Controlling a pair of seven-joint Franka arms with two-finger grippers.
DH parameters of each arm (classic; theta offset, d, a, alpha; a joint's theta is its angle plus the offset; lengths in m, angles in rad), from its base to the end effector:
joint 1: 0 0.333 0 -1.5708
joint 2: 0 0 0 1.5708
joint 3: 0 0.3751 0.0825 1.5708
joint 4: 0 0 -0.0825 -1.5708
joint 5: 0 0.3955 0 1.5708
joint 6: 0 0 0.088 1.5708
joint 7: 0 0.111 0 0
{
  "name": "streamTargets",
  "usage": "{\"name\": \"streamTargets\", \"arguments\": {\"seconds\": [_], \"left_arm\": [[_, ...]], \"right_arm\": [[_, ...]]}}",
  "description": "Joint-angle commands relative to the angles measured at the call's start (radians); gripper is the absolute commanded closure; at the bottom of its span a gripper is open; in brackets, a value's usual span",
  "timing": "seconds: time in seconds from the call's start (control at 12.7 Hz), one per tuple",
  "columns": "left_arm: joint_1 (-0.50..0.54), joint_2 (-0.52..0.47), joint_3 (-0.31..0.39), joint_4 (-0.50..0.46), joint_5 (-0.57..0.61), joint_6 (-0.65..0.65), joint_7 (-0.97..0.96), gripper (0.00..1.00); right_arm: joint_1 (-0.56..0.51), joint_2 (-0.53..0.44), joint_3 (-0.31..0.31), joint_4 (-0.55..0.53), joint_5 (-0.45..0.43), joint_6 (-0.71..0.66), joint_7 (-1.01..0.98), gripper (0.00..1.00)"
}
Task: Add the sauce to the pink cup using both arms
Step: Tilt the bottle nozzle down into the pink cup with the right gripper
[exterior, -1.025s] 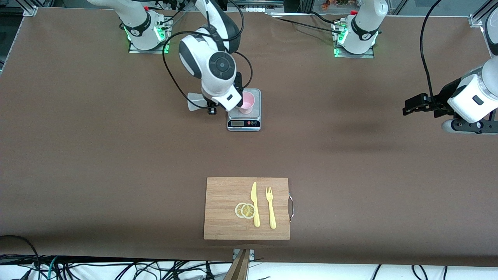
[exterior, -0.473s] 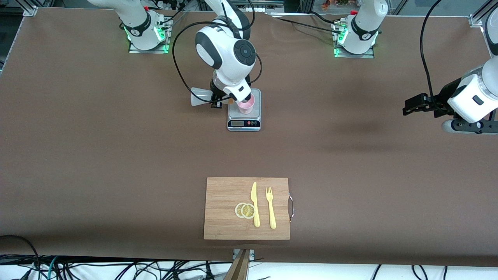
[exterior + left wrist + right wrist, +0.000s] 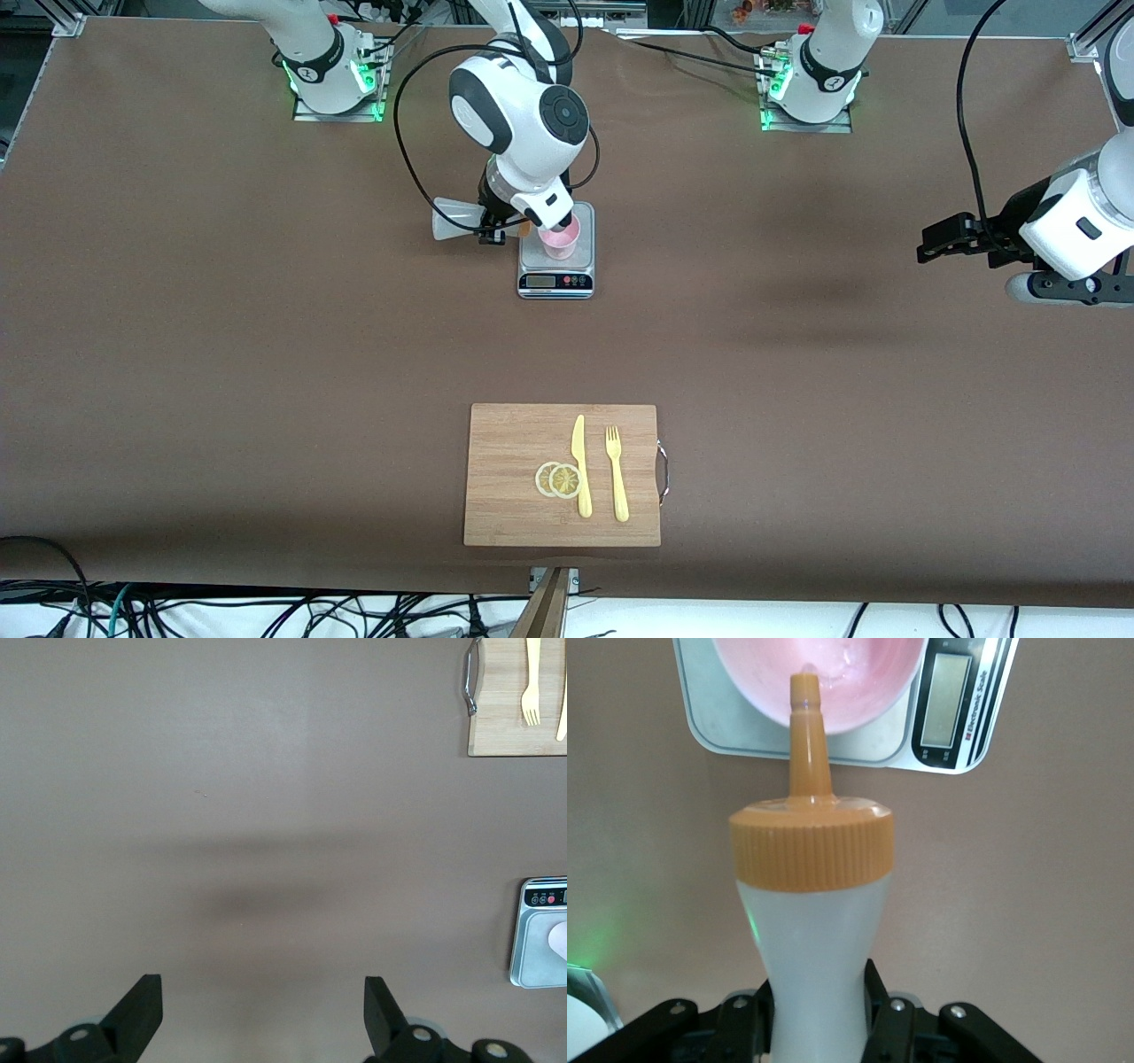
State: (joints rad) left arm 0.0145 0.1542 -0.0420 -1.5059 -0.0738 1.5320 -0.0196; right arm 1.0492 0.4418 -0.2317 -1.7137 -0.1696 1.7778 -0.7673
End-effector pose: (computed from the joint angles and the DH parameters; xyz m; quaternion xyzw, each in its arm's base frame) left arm 0.6131 -0.0232 0.6170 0.9971 -0.0030 -0.0648 0.0386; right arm 0.4448 0.4764 0.3609 0.6600 0.7175 -0.1787 0.1329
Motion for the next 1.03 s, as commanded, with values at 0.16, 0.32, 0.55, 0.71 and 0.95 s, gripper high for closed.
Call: {"name": "streamTargets", "arguments": {"seconds": [0.16,0.32,0.55,0.71,0.95], "left_arm": [[0.004,0.016,-0.006,0.036,0.028,-0.023,0.000,0.00],[0.004,0.018,-0.006,0.036,0.028,-0.023,0.000,0.00],[0.004,0.016,-0.006,0.036,0.028,-0.023,0.000,0.00],[0.004,0.018,-0.006,0.036,0.028,-0.023,0.000,0.00],[0.004,0.018,-0.006,0.036,0.028,-0.023,0.000,0.00]], "right_arm": [[-0.001,-0.015,-0.017,-0.001,0.091,-0.009,0.013,0.87],[-0.005,-0.020,-0.021,-0.001,0.107,0.006,0.013,0.88],[-0.015,-0.057,-0.053,-0.044,0.192,0.060,-0.020,0.88],[-0.017,-0.096,-0.080,-0.099,0.246,0.135,-0.070,0.88],[-0.017,-0.164,-0.132,-0.197,0.382,0.248,-0.186,0.88]]}}
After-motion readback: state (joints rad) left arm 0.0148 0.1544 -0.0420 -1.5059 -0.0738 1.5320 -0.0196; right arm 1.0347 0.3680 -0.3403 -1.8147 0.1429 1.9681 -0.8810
